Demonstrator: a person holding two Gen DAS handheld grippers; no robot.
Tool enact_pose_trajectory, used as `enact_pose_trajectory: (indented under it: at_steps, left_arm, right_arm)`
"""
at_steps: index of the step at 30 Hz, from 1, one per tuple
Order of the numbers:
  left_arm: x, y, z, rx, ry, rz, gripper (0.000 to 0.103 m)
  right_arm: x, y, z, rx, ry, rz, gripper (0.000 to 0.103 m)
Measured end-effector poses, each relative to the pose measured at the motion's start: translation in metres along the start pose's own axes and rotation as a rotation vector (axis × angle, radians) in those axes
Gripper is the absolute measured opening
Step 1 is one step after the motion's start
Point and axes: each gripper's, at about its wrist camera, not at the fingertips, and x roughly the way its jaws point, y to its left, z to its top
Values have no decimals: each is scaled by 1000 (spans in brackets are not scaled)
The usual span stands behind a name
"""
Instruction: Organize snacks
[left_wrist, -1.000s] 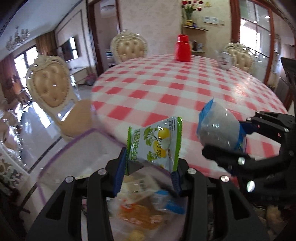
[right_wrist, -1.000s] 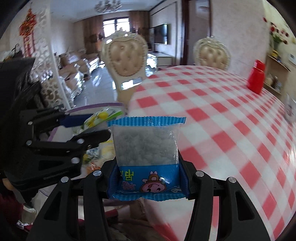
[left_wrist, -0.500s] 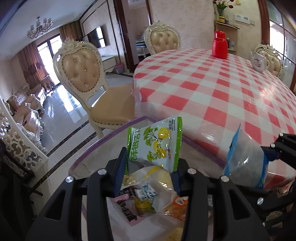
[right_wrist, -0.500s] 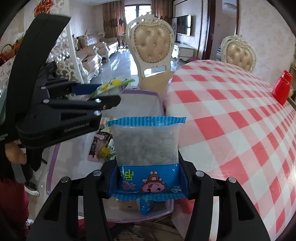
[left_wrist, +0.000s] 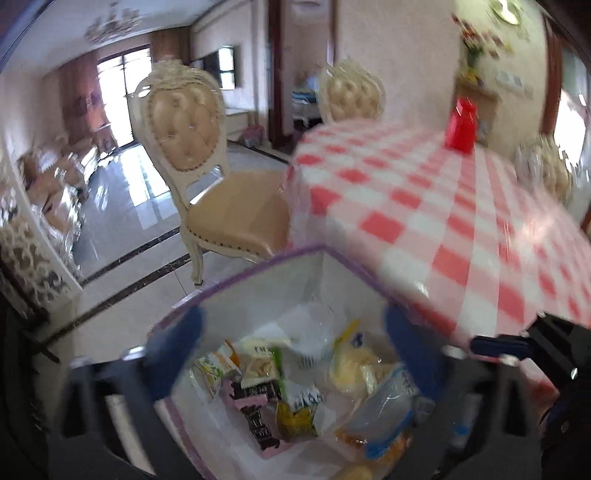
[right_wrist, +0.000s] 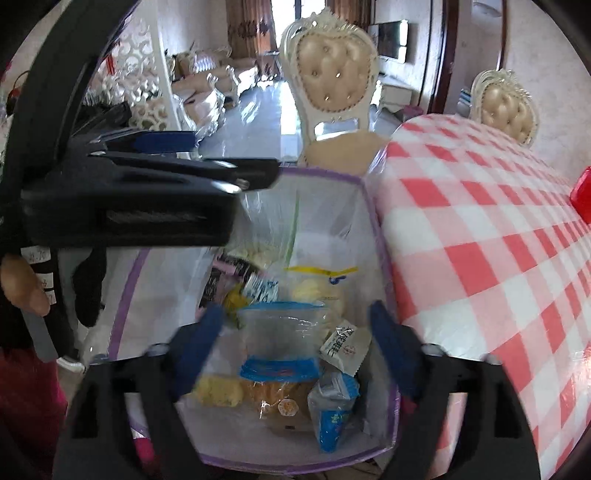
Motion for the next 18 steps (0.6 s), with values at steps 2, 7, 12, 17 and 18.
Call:
enact_pose_trajectory:
  at_steps: [2, 7, 12, 17, 18]
  left_arm:
    - [-4, 12, 6, -62, 16, 24, 102]
    - [0, 36, 14, -199, 155, 180, 102]
    - [16, 42, 6, -249, 240, 121, 102]
    - [28, 32, -2, -221, 301, 118, 102]
    - [30, 28, -4, -211, 312, 118, 102]
  right_arm:
    - [-10, -1, 4, 5, -27, 11, 87]
    - [-26, -11, 8, 91, -20, 81, 87]
    - [-11, -19, 11, 198, 98, 82, 87]
    - [14, -16, 8, 209, 203, 25, 87]
    - [20, -14, 7, 199, 230, 4, 87]
